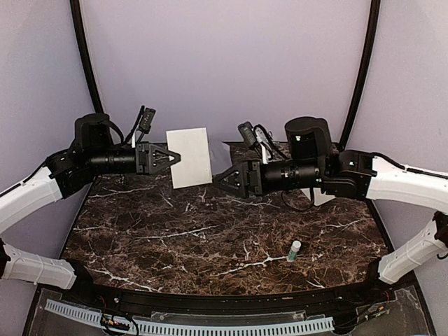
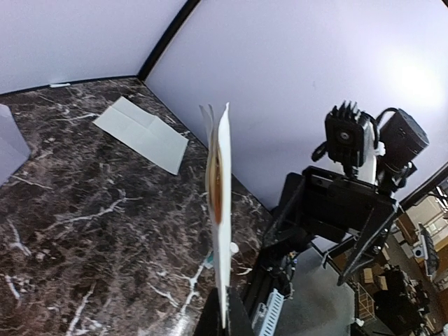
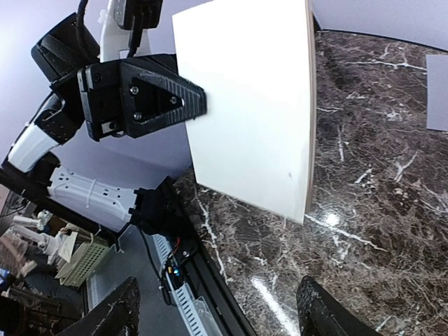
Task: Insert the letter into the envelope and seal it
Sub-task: Move the envelope to the center of the board.
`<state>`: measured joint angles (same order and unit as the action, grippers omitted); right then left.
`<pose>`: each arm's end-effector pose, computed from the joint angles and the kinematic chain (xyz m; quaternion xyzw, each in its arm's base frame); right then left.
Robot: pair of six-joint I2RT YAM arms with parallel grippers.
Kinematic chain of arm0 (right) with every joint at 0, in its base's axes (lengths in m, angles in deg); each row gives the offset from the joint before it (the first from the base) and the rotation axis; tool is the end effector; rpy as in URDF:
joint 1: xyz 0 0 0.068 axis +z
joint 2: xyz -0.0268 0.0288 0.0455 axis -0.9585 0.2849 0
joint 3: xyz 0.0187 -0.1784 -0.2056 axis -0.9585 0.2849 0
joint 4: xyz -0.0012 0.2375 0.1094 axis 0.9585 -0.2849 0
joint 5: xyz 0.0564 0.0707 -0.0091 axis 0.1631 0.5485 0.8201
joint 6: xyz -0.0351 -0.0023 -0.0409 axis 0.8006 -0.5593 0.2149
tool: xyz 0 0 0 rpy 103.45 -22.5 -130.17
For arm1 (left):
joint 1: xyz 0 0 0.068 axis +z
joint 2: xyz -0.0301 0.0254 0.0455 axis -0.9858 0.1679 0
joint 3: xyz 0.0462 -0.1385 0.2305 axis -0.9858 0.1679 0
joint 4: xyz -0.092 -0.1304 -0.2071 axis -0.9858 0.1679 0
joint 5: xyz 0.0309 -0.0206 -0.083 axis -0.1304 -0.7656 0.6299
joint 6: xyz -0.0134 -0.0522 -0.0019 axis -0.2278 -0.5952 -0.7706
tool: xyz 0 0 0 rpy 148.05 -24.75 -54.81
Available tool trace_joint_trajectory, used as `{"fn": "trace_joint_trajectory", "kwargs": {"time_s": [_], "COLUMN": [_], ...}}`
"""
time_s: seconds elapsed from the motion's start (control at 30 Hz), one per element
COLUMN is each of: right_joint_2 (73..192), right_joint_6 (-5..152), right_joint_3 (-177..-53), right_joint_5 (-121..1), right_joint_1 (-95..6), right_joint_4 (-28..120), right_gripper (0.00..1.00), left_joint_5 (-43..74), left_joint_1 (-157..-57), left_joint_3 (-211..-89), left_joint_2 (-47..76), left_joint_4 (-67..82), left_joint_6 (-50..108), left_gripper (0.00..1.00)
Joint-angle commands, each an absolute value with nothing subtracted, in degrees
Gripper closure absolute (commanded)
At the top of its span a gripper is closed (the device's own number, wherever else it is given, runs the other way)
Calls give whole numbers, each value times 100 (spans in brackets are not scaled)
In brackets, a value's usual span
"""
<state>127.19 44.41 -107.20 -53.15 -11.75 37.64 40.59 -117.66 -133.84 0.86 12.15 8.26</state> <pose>0.1394 0.2780 0.3627 -0.2535 0.7610 0.5104 0.3100 0.1845 -0.1653 0.3670 0.2221 0.7144 -0.5352 0.3923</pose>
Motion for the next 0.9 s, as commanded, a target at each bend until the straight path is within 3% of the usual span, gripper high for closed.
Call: {"fn": "trace_joint_trajectory", "kwargs": {"time_s": [0.0,0.27,0.47,0.87], "right_joint_2": [13076,14015,15074,17302], "right_joint_6": [4415,4088,4126,4627], "right_joint_3": [-11080,-11359,-11816,-13670], "right_joint_5": [-6516,-6822,-6538,-6348], "right_joint_1": [-1255,-1931,-2575,-3496], "right_joint_4": [3163,3243,3486,3326], "right_gripper": [26,33,43,55], "left_joint_5": [4739,4951,4255,4011], "left_joint_1": [-10689,-8985,-8887,-8782], "left_joint_3": [-13527,-13007,-12471,-12489], "left_joint_2": [338,568,546,693], "left_joint_4": [1656,756,527,637], "left_joint_6": [1709,1908,2265,2325], "left_gripper": [100,100,100,100]}}
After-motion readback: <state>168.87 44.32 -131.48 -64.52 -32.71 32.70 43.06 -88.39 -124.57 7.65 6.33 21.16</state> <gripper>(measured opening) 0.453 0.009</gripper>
